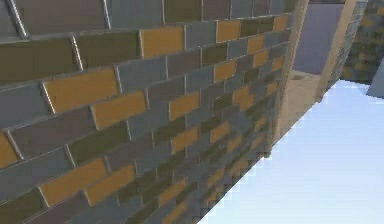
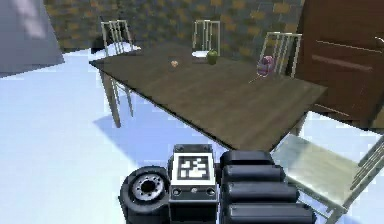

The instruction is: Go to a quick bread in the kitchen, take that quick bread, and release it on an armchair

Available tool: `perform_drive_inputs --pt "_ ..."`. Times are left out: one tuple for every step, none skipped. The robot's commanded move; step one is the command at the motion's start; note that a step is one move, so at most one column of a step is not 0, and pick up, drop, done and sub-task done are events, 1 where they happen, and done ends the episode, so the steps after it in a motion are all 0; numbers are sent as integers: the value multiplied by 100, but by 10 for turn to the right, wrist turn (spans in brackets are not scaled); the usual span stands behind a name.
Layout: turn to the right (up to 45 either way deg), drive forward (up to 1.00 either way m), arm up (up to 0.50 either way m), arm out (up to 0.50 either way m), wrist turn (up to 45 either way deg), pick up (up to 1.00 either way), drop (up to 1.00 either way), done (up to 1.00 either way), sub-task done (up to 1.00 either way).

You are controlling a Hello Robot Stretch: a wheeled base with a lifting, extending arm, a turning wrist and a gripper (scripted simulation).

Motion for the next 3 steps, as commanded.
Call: perform_drive_inputs --pt "420 0 0 0 0 0 0 0 0" --pt "0 100 0 0 0 0 0 0 0" --pt "0 95 0 0 0 0 0 0 0"
